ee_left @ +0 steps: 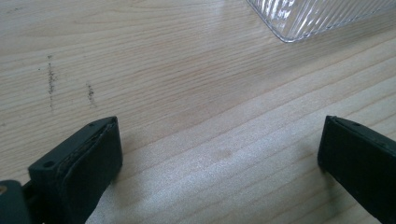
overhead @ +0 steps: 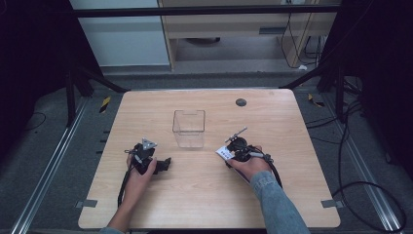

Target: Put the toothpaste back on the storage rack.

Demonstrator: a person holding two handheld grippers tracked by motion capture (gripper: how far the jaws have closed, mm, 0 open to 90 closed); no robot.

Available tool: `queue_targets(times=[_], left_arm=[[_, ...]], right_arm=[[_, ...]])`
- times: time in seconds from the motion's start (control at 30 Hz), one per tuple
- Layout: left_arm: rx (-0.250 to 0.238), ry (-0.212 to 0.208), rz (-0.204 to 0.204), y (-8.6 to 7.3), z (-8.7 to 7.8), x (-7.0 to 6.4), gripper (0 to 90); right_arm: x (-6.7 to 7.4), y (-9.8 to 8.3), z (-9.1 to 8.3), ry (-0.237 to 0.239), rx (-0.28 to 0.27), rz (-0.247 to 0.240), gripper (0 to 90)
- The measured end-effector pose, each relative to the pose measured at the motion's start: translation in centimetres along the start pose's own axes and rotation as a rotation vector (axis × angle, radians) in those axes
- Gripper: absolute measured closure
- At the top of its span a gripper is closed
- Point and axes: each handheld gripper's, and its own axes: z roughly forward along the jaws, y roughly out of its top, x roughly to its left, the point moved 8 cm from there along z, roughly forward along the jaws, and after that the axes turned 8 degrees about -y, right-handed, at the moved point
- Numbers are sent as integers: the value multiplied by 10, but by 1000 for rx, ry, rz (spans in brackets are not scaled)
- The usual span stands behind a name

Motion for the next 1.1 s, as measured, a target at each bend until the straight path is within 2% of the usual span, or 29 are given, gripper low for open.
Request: queue_targets(times=[1.1], left_arm=[[0,-1,1,0,0,0,0]], right_arm=[[-1,4,8,-15,10,2,482]])
